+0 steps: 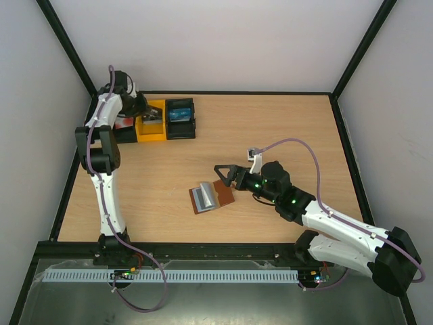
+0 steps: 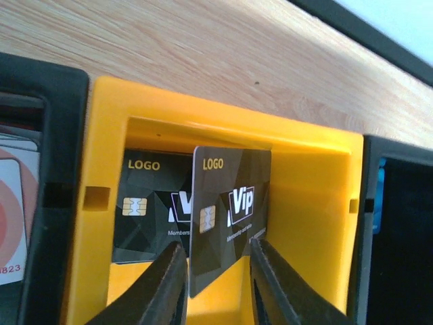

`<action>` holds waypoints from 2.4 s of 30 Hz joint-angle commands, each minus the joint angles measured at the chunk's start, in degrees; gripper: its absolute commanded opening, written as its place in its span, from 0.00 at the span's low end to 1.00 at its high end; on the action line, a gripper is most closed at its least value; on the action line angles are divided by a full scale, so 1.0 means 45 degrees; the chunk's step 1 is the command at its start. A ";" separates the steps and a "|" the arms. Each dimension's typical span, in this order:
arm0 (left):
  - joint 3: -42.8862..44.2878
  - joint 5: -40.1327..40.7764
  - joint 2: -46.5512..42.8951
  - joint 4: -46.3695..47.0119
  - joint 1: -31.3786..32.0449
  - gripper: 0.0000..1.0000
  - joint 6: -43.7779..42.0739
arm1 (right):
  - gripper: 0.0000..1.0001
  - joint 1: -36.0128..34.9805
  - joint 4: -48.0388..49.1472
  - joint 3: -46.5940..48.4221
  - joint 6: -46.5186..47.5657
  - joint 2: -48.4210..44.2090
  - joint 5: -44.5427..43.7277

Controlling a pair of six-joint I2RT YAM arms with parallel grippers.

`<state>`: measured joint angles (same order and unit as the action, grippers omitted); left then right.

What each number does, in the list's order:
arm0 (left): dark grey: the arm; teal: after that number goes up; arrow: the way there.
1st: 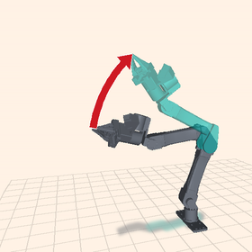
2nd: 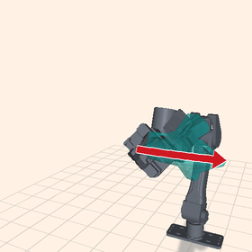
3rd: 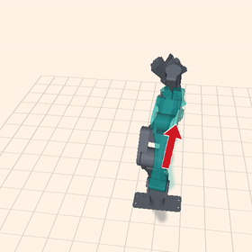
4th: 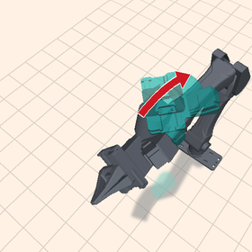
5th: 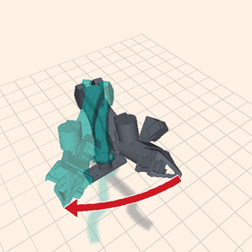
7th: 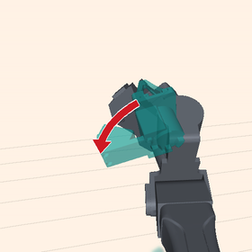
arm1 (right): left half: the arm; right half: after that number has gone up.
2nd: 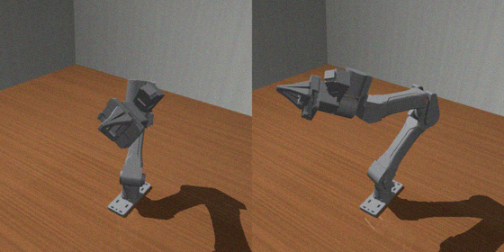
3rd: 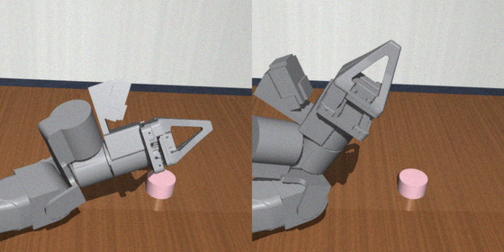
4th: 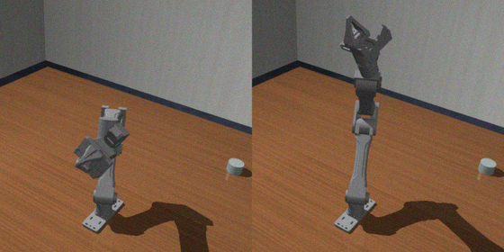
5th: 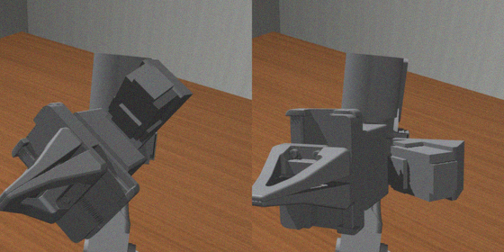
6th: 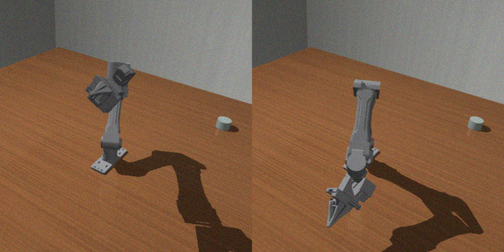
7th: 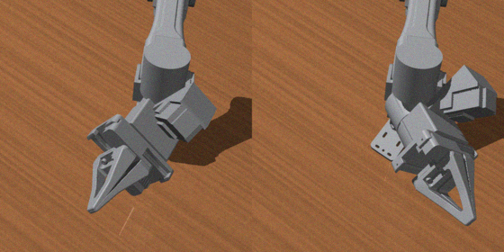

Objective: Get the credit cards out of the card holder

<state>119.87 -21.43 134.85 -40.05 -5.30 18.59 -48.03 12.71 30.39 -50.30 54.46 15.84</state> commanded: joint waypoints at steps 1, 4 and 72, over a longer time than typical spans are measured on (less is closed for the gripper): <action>0.0462 0.0211 -0.0211 0.0154 -0.0219 0.30 0.0312 | 0.98 -0.0048 -0.0093 0.0295 -0.0068 -0.0108 -0.0218; 0.0461 0.0156 -0.0400 0.0207 -0.0279 0.38 0.0498 | 0.98 -0.0049 -0.0155 0.0280 -0.0171 -0.0090 -0.0238; -2.0730 -0.2545 -1.3908 0.9199 0.5007 0.72 0.5357 | 0.39 -0.1170 -0.4751 0.3447 0.3160 0.8923 -0.3419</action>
<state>28.45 -32.95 70.46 -3.49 15.75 40.60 -53.17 -8.36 47.92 -35.97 95.07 3.64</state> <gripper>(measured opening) 0.744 0.462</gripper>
